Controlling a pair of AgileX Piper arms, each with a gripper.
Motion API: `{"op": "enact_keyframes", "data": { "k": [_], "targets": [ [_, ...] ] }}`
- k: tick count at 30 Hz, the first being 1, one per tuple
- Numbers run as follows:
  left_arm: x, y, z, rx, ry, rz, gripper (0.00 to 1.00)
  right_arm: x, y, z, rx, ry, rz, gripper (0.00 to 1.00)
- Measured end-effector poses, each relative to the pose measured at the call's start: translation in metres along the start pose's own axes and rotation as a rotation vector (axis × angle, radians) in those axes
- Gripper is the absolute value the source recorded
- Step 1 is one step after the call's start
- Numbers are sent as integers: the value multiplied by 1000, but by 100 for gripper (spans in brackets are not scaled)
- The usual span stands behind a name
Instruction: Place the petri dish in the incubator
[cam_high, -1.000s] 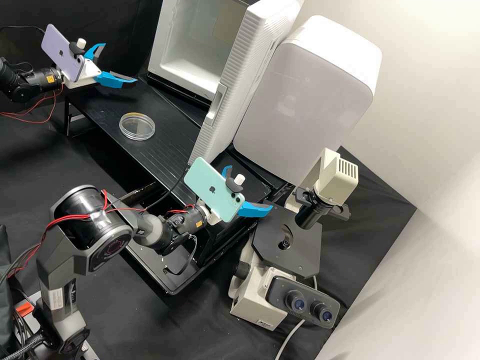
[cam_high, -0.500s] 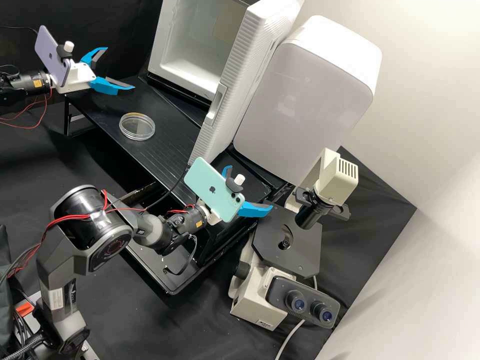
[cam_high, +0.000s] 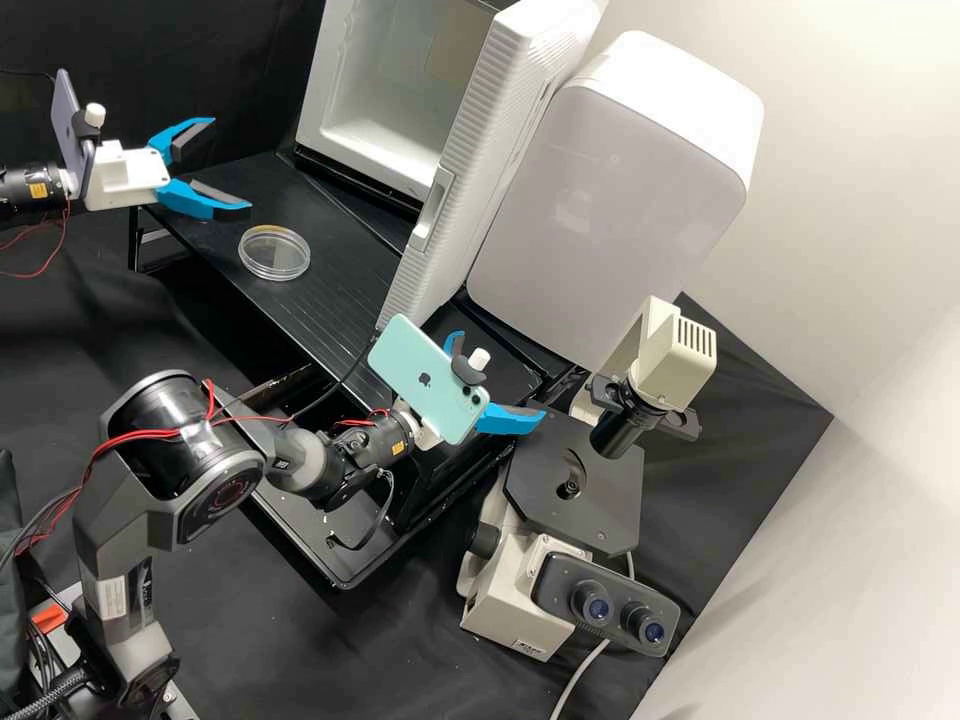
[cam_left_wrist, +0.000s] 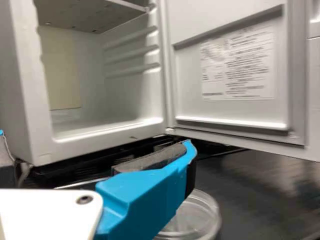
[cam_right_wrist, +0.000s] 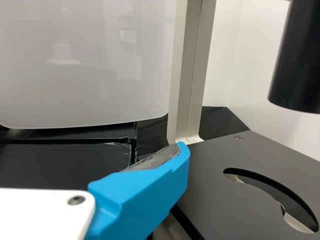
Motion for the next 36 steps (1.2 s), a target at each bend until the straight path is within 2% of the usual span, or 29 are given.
{"op": "enact_keyframes", "data": {
  "k": [2,6,10,19,25,33,36],
  "targets": [
    [-3,-3,4,-3,-17,1,100,0,0,0,0,0,0,100],
    [-8,-8,15,44,-58,4,100,0,0,0,0,0,0,100],
    [-9,-10,22,61,-82,13,100,0,0,0,0,0,0,100],
    [-5,-23,20,31,-34,-41,100,0,0,0,0,0,0,100],
    [7,-30,18,24,1,-63,100,0,0,0,0,0,0,100],
    [19,-43,21,37,-16,-122,100,0,0,0,0,0,0,100],
    [21,-49,22,40,-14,-160,100,0,0,0,0,0,0,100]
  ]
}}
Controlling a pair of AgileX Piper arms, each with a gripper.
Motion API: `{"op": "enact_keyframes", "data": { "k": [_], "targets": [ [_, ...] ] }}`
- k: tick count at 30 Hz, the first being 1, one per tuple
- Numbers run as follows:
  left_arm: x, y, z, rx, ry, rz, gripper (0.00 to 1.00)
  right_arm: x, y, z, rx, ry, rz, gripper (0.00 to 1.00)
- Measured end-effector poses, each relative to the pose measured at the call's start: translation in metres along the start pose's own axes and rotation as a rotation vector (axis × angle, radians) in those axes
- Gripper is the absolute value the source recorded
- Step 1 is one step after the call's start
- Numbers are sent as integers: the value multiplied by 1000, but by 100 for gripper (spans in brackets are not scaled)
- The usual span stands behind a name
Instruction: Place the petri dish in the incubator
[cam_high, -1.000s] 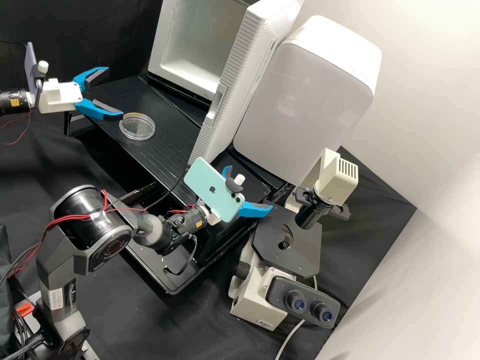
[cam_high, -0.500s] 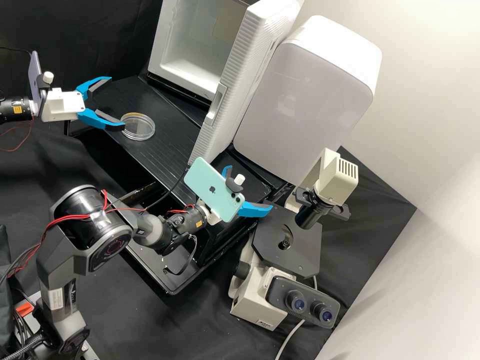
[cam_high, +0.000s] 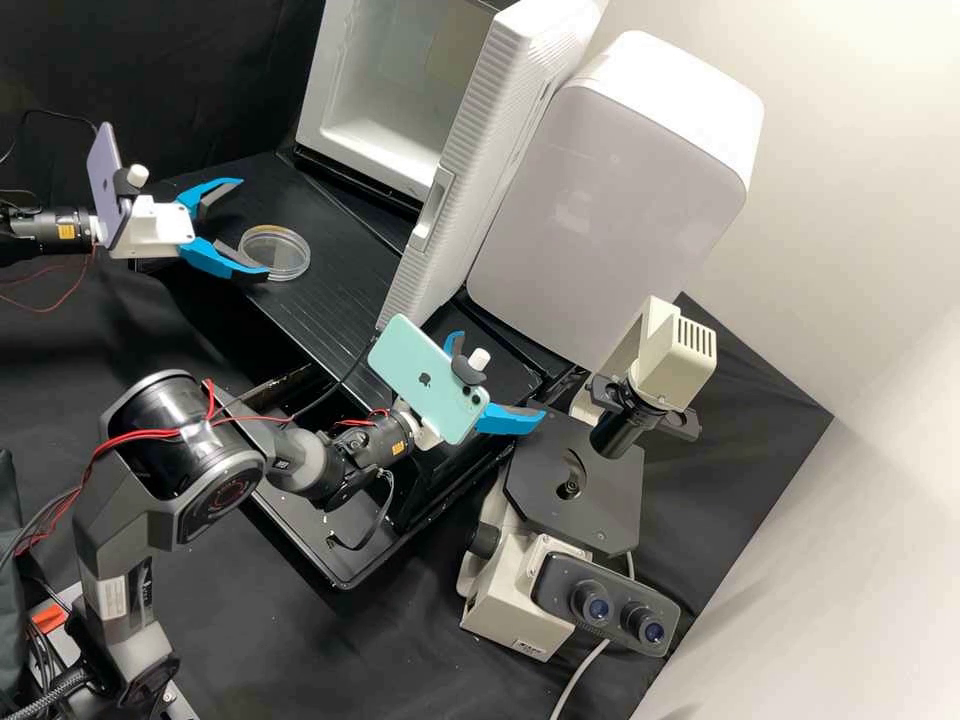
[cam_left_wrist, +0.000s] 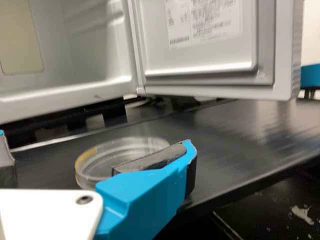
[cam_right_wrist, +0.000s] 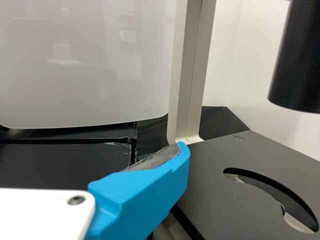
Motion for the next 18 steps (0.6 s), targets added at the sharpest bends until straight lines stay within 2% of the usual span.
{"op": "enact_keyframes", "data": {
  "k": [2,18],
  "targets": [
    [0,-2,1,1,-5,-14,100,0,0,0,0,0,0,100],
    [7,-4,1,-10,7,-15,100,0,0,0,0,0,0,100]
  ]
}}
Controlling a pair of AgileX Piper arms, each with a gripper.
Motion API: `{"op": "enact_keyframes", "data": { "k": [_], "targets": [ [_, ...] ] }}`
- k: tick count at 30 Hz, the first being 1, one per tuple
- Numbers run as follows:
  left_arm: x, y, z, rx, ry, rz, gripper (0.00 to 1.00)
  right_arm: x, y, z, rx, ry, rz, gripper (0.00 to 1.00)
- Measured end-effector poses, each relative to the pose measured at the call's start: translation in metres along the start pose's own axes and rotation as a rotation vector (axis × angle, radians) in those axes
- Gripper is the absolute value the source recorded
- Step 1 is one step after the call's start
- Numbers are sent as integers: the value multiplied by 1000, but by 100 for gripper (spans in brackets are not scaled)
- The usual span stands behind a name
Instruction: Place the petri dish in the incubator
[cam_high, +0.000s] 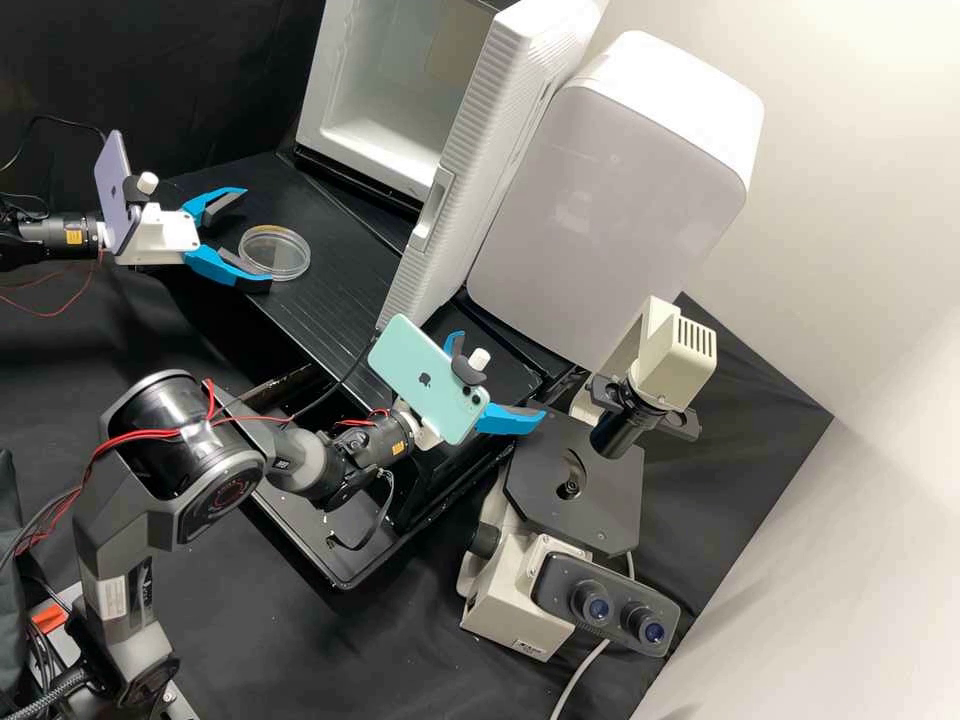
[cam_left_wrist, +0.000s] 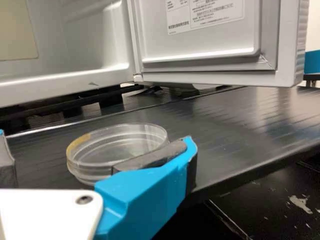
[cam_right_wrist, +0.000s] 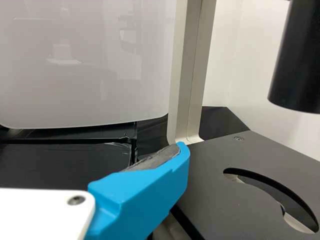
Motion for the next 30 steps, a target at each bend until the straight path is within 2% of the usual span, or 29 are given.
{"op": "enact_keyframes", "data": {
  "k": [3,9,16,27,30],
  "targets": [
    [3,0,-1,-3,2,2,100,0,0,0,0,0,0,100],
    [11,1,-3,-87,10,-27,100,0,0,0,0,0,0,100],
    [16,4,-7,-155,11,-57,100,0,0,0,0,0,0,100],
    [15,6,-10,-214,2,-69,100,0,0,0,0,0,0,100],
    [15,5,-10,-218,1,-69,100,0,0,0,0,0,0,100]
  ]
}}
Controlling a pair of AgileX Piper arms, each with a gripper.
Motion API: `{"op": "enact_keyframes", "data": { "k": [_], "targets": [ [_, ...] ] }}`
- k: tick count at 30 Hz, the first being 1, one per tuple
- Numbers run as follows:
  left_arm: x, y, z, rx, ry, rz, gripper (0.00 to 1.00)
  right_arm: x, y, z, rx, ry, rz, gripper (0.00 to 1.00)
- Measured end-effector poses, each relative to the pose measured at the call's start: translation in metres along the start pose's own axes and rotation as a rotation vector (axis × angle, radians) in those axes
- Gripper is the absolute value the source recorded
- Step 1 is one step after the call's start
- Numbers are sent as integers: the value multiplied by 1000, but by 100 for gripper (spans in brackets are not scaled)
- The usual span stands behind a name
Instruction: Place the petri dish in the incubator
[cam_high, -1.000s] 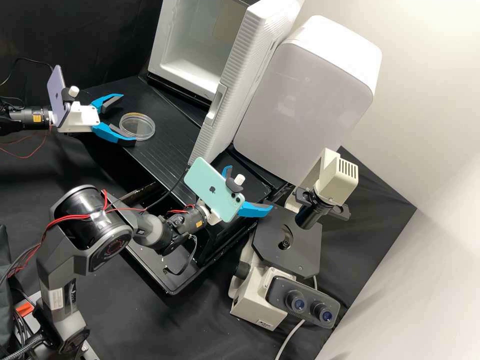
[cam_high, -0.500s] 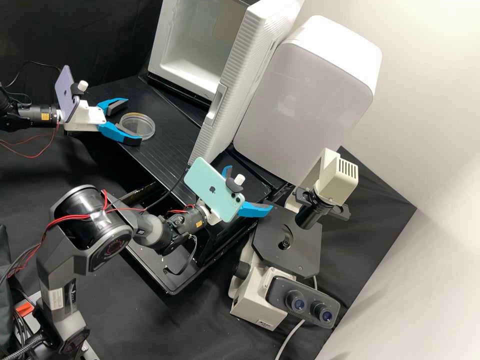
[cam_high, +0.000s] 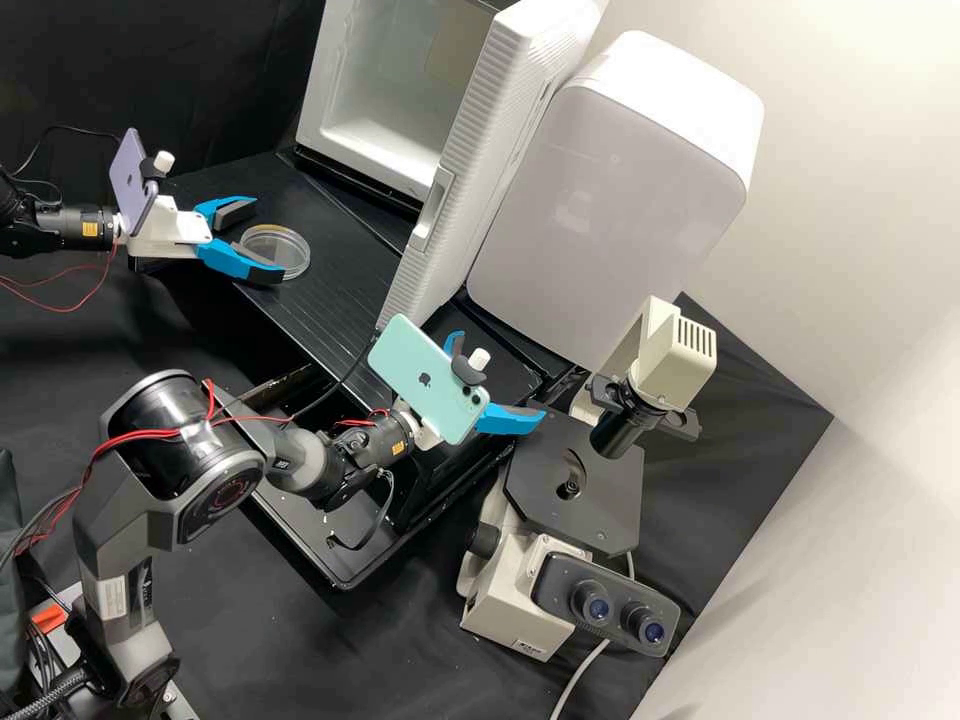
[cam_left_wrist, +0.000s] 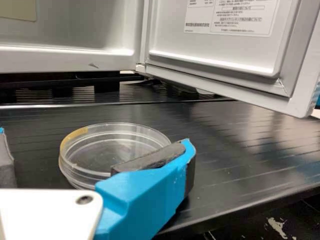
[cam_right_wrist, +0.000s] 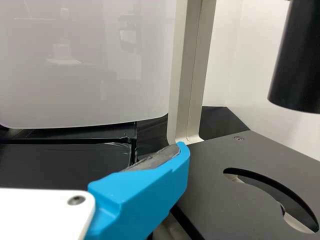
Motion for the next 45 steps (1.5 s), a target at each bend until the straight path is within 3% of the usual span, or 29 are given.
{"op": "enact_keyframes", "data": {
  "k": [10,19,39,45],
  "targets": [
    [0,-1,4,-6,-11,-4,100,0,0,0,0,0,0,100],
    [-1,-4,15,-35,-20,0,100,0,0,0,0,0,0,100],
    [-2,-6,22,-34,-34,-5,100,0,0,0,0,0,0,100],
    [-2,-7,23,-5,-31,-5,100,0,0,0,0,0,0,100]
  ]
}}
